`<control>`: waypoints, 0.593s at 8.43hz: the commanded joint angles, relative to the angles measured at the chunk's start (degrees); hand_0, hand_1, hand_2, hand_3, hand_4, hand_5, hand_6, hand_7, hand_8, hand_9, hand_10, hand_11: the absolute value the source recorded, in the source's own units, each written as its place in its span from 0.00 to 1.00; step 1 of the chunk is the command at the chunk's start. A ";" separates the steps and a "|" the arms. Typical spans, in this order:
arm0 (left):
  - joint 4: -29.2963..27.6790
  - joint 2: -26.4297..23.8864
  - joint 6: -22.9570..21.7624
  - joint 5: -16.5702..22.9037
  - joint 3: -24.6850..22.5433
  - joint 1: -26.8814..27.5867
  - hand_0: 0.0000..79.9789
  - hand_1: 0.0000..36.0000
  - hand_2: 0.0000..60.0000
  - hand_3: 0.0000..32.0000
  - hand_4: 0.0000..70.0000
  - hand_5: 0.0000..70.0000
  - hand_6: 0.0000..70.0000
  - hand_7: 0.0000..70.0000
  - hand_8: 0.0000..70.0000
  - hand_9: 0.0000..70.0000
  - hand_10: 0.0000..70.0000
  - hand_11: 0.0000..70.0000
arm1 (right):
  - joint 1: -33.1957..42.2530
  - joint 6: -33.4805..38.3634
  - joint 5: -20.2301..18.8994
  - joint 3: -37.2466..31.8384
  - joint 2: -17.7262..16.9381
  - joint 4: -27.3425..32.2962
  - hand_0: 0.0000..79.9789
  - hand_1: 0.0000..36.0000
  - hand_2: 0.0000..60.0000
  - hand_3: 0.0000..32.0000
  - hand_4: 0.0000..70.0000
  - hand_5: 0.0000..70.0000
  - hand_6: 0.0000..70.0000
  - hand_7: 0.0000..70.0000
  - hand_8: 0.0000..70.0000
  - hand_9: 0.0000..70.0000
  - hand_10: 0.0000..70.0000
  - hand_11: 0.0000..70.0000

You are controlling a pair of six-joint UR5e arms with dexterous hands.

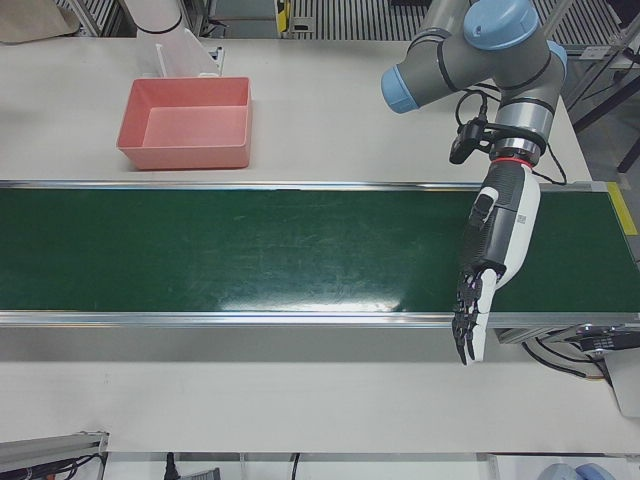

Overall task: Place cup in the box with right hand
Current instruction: 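Lift the cup off the belt with the right hand toward the robot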

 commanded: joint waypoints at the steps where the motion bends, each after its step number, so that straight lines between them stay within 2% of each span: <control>1: 0.00 0.02 0.00 0.00 -0.07 0.00 0.00 0.00 0.00 0.00 0.00 0.00 0.00 0.00 0.00 0.00 0.00 0.00 | -6.92 -2.96 -0.03 3.65 1.51 0.00 0.60 0.75 1.00 0.00 0.06 0.19 0.44 1.00 0.78 1.00 0.32 0.48; 3: 0.00 -0.06 0.00 0.00 0.02 0.00 0.00 0.00 0.00 0.00 0.00 0.00 0.00 0.00 0.00 0.00 0.00 0.00 | -16.66 -11.01 0.40 6.62 1.61 0.35 0.58 0.75 1.00 0.00 0.04 0.18 0.42 1.00 0.75 1.00 0.30 0.46; 4: 0.09 0.02 0.00 0.00 -0.07 0.00 0.00 0.00 0.00 0.00 0.00 0.00 0.00 0.00 0.00 0.00 0.00 0.00 | -20.80 -15.15 1.71 7.95 2.83 0.35 0.59 0.74 1.00 0.00 0.06 0.18 0.41 1.00 0.72 1.00 0.28 0.43; 5: 0.00 0.02 0.00 0.00 -0.07 0.00 0.00 0.00 0.00 0.00 0.00 0.00 0.00 0.00 0.00 0.00 0.00 0.00 | -24.84 -17.19 2.77 7.96 4.84 0.35 0.58 0.73 1.00 0.00 0.03 0.18 0.40 1.00 0.71 1.00 0.27 0.42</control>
